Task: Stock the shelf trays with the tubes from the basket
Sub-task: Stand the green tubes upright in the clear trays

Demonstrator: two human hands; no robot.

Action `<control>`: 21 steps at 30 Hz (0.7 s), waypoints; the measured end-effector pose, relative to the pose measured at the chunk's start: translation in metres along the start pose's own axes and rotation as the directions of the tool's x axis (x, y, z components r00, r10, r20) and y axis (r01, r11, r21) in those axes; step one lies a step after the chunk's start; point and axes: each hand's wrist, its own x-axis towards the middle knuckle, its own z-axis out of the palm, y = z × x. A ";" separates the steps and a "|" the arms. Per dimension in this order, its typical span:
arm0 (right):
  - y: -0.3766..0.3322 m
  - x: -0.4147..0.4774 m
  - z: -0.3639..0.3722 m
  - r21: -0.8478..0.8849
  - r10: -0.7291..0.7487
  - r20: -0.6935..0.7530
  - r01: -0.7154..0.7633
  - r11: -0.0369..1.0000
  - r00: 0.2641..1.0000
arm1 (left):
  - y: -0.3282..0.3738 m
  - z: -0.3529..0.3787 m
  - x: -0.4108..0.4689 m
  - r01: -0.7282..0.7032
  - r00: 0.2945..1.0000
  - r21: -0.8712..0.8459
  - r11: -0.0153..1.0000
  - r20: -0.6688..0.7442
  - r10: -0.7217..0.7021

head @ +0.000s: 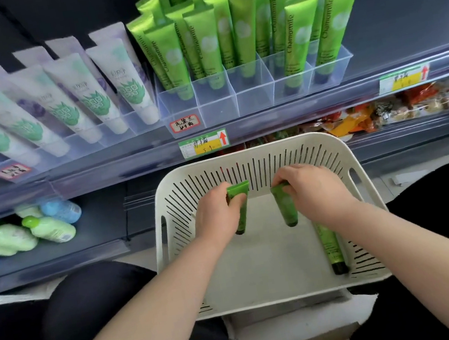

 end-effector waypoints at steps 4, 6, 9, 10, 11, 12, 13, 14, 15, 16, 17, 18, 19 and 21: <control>-0.013 0.005 -0.031 -0.021 -0.047 -0.151 0.044 0.999 0.987 | 0.026 -0.029 -0.001 -0.068 0.988 -0.054 0.996 -0.143 0.060; -0.020 0.010 -0.050 -0.044 -0.071 -0.231 0.062 0.997 0.970 | 0.041 -0.046 0.000 -0.103 0.978 -0.075 0.992 -0.191 0.087; -0.030 0.018 -0.084 -0.039 -0.097 -0.356 0.089 0.995 0.929 | 0.056 -0.070 0.002 -0.152 0.957 -0.089 0.984 -0.262 0.124; -0.034 0.021 -0.097 -0.041 -0.111 -0.400 0.103 0.994 0.910 | 0.060 -0.078 0.002 -0.166 0.952 -0.100 0.981 -0.277 0.133; -0.038 0.025 -0.109 -0.045 -0.126 -0.445 0.118 0.992 0.887 | 0.063 -0.085 0.003 -0.181 0.946 -0.107 0.978 -0.291 0.144; -0.043 0.030 -0.121 -0.052 -0.142 -0.492 0.134 0.990 0.859 | 0.067 -0.092 0.004 -0.194 0.940 -0.105 0.975 -0.306 0.154; -0.048 0.035 -0.132 -0.062 -0.156 -0.538 0.146 0.987 0.828 | 0.070 -0.099 0.004 -0.199 0.934 -0.103 0.975 -0.321 0.157; -0.053 0.041 -0.143 -0.071 -0.167 -0.577 0.155 0.985 0.799 | 0.074 -0.105 0.005 -0.205 0.928 -0.107 0.973 -0.338 0.159; -0.057 0.047 -0.152 -0.079 -0.173 -0.607 0.158 0.984 0.775 | 0.078 -0.110 0.005 -0.213 0.922 -0.114 0.970 -0.352 0.161; -0.061 0.054 -0.159 -0.083 -0.172 -0.625 0.155 0.985 0.761 | 0.082 -0.114 0.006 -0.223 0.916 -0.122 0.967 -0.365 0.165; -0.064 0.061 -0.164 -0.084 -0.168 -0.632 0.148 0.985 0.757 | 0.086 -0.118 0.006 -0.229 0.912 -0.128 0.965 -0.376 0.167; -0.066 0.069 -0.168 -0.084 -0.161 -0.632 0.140 0.987 0.758 | 0.089 -0.121 0.006 -0.236 0.908 -0.129 0.963 -0.383 0.171; -0.068 0.076 -0.171 -0.080 -0.151 -0.629 0.129 0.988 0.762 | 0.092 -0.124 0.006 -0.242 0.905 -0.124 0.962 -0.386 0.178; -0.069 0.089 -0.174 -0.059 -0.121 -0.623 0.109 0.992 0.773 | 0.095 -0.127 0.007 -0.262 0.899 -0.085 0.961 -0.383 0.211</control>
